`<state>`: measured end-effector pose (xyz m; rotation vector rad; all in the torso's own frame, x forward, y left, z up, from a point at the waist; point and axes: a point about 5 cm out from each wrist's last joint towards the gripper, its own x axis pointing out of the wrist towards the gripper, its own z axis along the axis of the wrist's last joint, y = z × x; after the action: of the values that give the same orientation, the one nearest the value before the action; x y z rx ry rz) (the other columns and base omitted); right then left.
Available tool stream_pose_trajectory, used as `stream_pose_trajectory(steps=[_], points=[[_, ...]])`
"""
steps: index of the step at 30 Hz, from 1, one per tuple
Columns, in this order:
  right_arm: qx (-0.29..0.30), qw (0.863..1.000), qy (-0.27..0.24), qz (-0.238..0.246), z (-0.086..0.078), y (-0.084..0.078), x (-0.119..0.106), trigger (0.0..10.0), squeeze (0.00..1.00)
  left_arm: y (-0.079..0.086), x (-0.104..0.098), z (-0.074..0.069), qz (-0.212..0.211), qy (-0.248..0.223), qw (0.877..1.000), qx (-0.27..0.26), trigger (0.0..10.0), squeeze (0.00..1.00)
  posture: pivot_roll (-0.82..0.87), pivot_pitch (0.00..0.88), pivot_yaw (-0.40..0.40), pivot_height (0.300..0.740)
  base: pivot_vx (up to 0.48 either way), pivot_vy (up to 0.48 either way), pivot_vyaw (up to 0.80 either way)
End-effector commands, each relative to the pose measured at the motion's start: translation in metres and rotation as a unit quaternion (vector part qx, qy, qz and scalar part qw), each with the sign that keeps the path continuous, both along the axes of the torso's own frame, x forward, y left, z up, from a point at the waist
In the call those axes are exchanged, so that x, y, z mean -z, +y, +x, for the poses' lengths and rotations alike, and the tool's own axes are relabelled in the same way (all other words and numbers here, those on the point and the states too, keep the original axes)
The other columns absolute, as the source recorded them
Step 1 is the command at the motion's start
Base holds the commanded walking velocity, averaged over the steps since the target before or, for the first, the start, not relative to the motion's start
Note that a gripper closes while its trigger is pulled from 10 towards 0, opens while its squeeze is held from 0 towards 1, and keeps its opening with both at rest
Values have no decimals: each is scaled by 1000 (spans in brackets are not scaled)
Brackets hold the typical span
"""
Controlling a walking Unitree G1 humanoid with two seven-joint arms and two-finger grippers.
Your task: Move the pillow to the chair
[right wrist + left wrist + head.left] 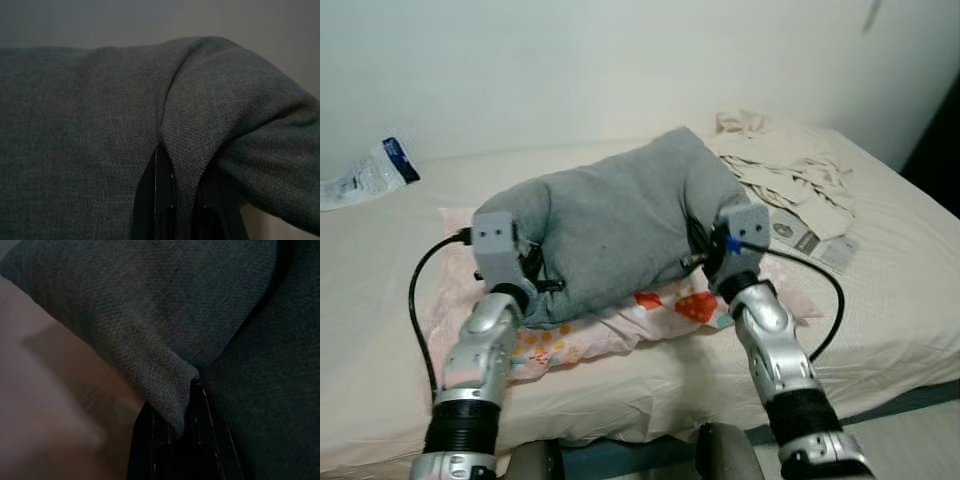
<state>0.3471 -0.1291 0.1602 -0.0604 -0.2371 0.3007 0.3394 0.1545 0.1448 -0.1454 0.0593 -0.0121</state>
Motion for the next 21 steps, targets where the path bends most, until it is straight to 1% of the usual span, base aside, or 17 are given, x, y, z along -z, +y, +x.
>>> stream_pose_trajectory(steps=[1, 2, 5, 6, 7, 8, 9, 10, 11, 12, 13, 14, 15, 18, 19, 20, 21], points=[[-15, 1000, -22, -17, -3, 9, -5, 0, 0, -10, -2, 2, -12, -6, 1000, -6, 10000, 0, 61, 49, -6, 575, 0, 0, 0], [-14, 999, -21, -37, -1, 9, -4, 0, 0, -12, -3, 5, -17, -6, 1000, -11, 10000, 0, 53, 54, -4, 575, 0, 0, 0], [-14, 998, -21, -50, 0, 9, -3, 0, 0, -14, -4, 6, -18, -8, 1000, -17, 10000, 0, 52, 61, -5, 575, 0, 0, 0], [-23, 997, -17, -65, 1, 11, -1, 0, 0, -19, -4, 7, -33, -2, 999, -12, 10000, 0, 52, 75, -10, 575, 0, 0, 0], [-14, 998, 12, -61, 3, 7, 7, 0, 0, -23, 1, 8, -30, 13, 999, -8, 10000, 0, 42, 73, -3, 575, 0, 0, 0], [-14, 998, 12, -61, 3, 7, 7, 0, 0, -23, 1, 8, -30, 13, 999, -8, 10000, 0, 42, 73, -3, 575, 0, 0, 0], [-5, 998, 20, -56, 5, 5, 8, 10000, 0, -25, 2, 9, -29, 15, 999, -7, 10000, 0, 31, 92, -2, 575, 0, 0, 0], [1, 997, 39, -73, 9, 3, 10, 10000, 0, -23, 1, 12, 30, -2, 999, -36, 10000, 0, 37, 92, 0, 575, 0, 0, 0], [1, 997, 39, -73, 9, 3, 10, 10000, 0, -23, 1, 12, 30, -2, 999, -36, 10000, 0, 37, 92, 0, 575, 0, 0, 0], [11, 996, 44, -78, 10, 1, 9, 10000, 0, -20, -4, 14, 56, -21, 997, -55, 10000, 0, 32, 94, 2, 575, 0, 0, 0], [24, 995, 52, -78, 11, -1, 10, 10000, 0, -16, -9, 15, 60, -38, 995, -76, 10000, 0, 30, 101, 1, 575, 0, 0, 0], [24, 995, 52, -78, 11, -1, 10, 10000, 0, -16, -9, 15, 60, -38, 995, -76, 10000, 0, 30, 101, 1, 575, 0, 0, 0], [35, 995, 48, -84, 10, -3, 11, 10000, 0, -14, -17, 15, 78, -65, 991, -89, 10000, 0, 31, 123, -9, 575, 0, 0, 0], [59, 993, 33, -94, 4, -7, 17, 10000, 0, -18, -31, 10, 156, -129, 977, -68, 10000, 0, 45, 117, -10, 575, 0, 0, 0], [65, 993, 37, -87, -1, -8, 23, 10000, 0, -17, -24, 6, 109, -112, 987, -43, 10000, 0, 44, 115, -10, 575, 0, 0, 0], [69, 993, 40, -81, -5, -9, 28, 10000, 0, -17, -18, 2, 69, -100, 992, -27, 10000, 0, 45, 112, -11, 575, 0, 0, 0], [69, 993, 40, -81, -5, -9, 28, 10000, 0, -17, -18, 2, 69, -100, 992, -27, 10000, 0, 45, 112, -11, 575, 0, 0, 0]])
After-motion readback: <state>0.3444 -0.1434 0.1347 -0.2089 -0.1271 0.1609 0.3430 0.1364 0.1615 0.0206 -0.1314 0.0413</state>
